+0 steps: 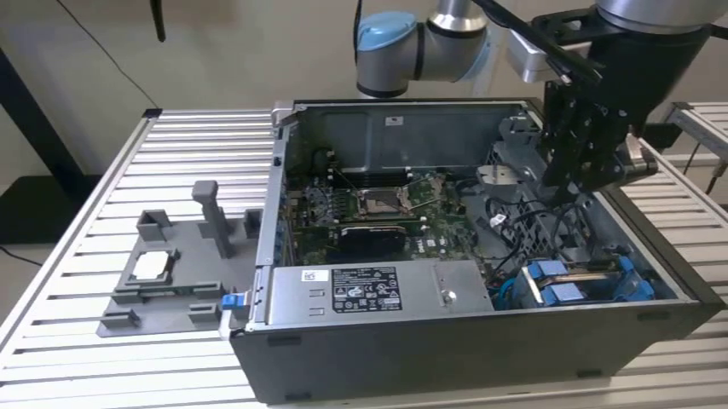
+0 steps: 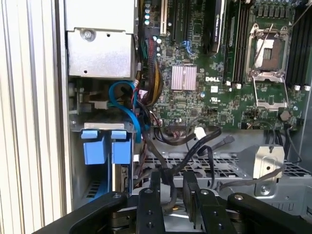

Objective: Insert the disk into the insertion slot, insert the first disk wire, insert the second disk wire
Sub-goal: 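Insert the second disk wire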

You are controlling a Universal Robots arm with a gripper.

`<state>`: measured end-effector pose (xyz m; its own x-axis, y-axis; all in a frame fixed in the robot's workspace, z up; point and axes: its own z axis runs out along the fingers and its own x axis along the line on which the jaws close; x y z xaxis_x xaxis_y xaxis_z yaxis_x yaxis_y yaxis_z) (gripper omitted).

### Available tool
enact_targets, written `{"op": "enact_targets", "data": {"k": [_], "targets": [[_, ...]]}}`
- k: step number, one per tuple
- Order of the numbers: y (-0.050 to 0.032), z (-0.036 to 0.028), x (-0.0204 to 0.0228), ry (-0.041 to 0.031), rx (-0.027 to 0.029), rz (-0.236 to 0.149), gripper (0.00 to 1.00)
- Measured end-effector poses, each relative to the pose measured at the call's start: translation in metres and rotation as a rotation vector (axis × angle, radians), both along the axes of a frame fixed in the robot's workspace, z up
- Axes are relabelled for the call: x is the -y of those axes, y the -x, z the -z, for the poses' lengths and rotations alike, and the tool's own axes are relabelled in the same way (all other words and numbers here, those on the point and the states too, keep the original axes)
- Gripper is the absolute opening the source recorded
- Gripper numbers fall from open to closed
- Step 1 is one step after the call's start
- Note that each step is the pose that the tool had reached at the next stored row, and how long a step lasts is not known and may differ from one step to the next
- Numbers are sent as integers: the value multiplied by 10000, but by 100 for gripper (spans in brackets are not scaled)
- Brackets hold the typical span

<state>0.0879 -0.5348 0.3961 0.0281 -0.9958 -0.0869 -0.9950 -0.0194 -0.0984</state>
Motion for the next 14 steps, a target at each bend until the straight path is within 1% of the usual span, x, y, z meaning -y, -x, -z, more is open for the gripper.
{"op": "enact_targets", "data": {"k": [3,5,8,11,12,14], "targets": [[20,16,-11,145,46,-99,33],[24,28,-18,237,59,-231,33],[28,51,-32,342,79,-485,33],[30,78,-51,412,100,-780,33],[33,82,-55,447,104,-860,33],[41,87,-61,549,108,-986,33]]}}
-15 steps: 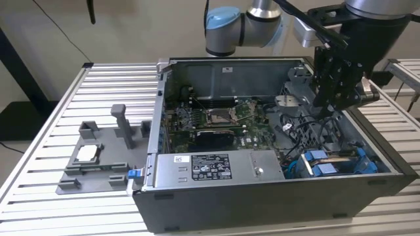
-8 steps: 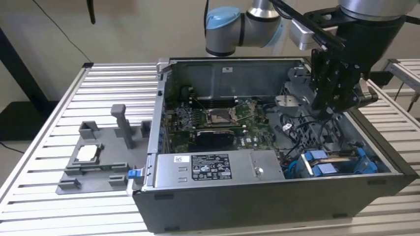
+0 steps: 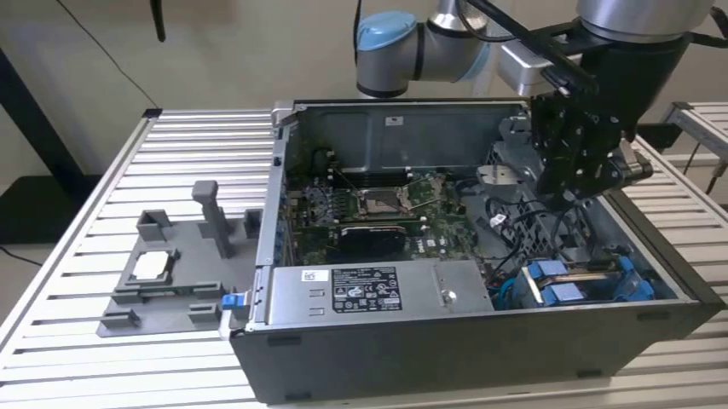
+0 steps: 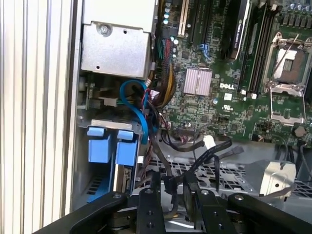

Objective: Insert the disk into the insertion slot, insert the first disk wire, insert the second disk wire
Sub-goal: 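Insert the second disk wire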

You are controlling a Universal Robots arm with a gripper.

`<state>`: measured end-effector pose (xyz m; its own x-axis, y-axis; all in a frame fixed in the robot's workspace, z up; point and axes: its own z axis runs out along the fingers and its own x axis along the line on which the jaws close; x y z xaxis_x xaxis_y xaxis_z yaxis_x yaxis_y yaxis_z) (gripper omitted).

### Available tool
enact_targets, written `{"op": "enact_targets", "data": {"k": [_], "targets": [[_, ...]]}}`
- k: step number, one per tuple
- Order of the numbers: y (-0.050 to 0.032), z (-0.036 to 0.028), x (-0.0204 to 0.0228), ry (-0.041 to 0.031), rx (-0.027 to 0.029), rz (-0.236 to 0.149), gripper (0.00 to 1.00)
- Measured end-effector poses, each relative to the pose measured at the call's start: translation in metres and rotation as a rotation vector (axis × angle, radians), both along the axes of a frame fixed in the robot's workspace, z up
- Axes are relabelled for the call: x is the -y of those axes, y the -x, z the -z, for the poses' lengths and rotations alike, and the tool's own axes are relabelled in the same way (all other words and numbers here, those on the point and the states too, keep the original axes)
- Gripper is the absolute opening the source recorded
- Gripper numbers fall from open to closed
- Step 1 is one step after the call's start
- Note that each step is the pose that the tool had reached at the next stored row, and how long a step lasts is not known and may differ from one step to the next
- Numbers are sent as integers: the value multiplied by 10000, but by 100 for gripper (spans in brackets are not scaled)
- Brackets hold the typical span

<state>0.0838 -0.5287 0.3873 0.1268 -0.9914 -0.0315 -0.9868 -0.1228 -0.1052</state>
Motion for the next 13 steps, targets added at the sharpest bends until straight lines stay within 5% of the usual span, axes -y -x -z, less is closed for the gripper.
{"op": "enact_targets", "data": {"k": [7,13], "targets": [[18,9,-3,531,5,-324,24],[34,15,-3,555,68,-395,15]]}}
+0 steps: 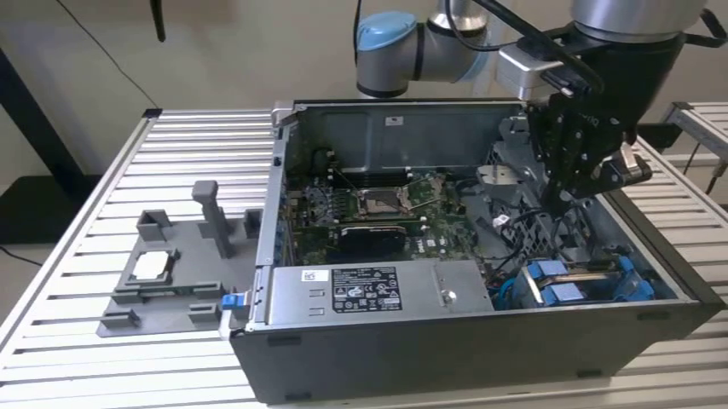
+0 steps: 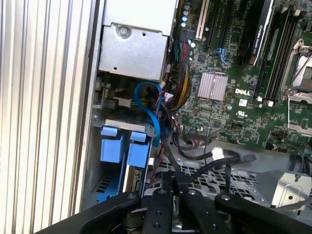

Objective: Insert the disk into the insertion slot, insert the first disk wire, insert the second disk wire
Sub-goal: 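Insert the second disk wire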

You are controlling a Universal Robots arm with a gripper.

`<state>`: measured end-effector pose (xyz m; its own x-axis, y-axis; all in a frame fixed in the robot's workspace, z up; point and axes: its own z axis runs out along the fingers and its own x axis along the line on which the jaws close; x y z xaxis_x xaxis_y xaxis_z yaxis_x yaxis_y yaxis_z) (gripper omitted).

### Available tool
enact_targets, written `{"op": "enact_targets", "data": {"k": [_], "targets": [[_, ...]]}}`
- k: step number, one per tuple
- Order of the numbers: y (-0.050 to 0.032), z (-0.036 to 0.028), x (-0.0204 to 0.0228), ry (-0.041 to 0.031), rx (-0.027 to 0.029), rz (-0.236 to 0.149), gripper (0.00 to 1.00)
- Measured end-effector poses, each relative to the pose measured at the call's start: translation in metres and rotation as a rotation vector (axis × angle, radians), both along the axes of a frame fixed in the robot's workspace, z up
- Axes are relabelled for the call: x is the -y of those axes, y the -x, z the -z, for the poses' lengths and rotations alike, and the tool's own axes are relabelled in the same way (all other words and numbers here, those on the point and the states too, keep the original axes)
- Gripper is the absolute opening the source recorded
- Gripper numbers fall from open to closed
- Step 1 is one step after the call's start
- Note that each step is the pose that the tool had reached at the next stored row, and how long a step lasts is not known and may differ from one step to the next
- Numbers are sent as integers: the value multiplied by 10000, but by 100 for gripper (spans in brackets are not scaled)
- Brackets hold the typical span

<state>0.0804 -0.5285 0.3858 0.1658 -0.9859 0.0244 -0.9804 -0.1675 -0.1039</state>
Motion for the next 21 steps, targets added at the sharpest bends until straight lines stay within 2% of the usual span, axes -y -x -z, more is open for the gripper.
{"op": "enact_targets", "data": {"k": [4,5,6,9,13,14,16,18,19,21], "targets": [[22,1,-1,3,48,-2,17],[37,3,-1,10,84,-7,17],[50,5,-1,15,126,-13,23],[82,21,-2,29,272,-22,23],[103,51,-2,70,548,-29,23],[107,57,-3,77,599,-31,23],[116,69,-3,100,670,-31,23],[120,79,-3,107,743,-31,16],[121,83,-3,107,774,-31,16],[121,86,-2,108,784,-32,16]]}}
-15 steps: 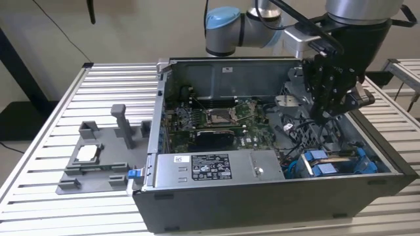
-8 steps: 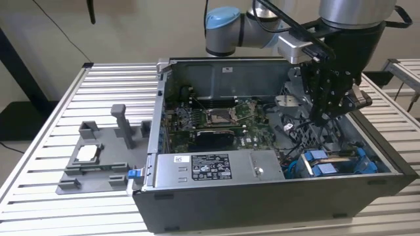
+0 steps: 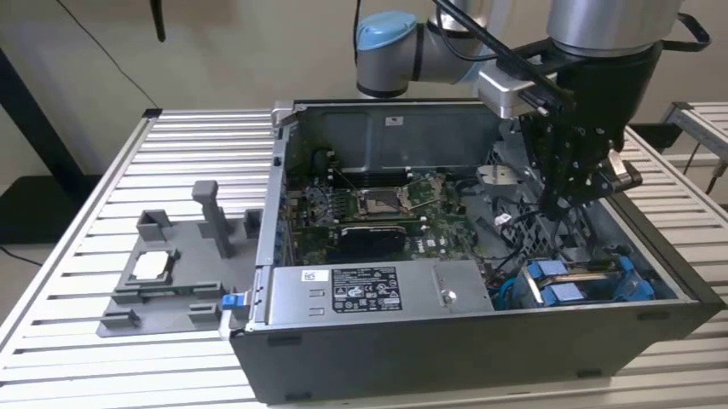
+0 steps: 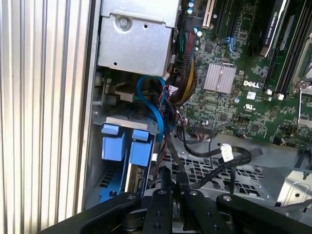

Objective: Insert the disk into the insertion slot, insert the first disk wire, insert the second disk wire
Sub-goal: 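Insert the second disk wire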

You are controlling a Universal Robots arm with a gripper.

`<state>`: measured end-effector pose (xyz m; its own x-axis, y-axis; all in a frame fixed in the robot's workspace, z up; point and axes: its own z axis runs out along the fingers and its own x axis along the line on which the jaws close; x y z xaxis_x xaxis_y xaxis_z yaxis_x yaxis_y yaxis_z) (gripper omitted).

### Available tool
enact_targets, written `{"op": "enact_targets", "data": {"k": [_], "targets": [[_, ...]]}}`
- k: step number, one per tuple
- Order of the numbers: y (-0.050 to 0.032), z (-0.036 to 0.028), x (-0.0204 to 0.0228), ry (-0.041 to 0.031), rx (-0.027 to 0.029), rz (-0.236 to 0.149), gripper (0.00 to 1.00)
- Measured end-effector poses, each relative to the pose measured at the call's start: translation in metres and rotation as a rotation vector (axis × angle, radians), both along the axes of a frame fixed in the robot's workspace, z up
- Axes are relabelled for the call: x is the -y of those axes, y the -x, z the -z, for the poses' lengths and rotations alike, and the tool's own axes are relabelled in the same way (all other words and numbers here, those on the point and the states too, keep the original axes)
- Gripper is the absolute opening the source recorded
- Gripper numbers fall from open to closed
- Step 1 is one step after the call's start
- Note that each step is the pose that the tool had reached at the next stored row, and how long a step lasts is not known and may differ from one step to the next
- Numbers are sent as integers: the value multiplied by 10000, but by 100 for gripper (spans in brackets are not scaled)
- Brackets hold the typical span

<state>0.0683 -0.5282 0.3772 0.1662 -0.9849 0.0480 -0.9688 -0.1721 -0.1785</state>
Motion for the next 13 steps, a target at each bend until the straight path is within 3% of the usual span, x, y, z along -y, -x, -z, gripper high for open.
{"op": "enact_targets", "data": {"k": [4,7,13], "targets": [[-10,2,10,1,-11,2,16],[-36,3,42,2,-59,1,16],[-101,15,233,1,-172,2,16]]}}
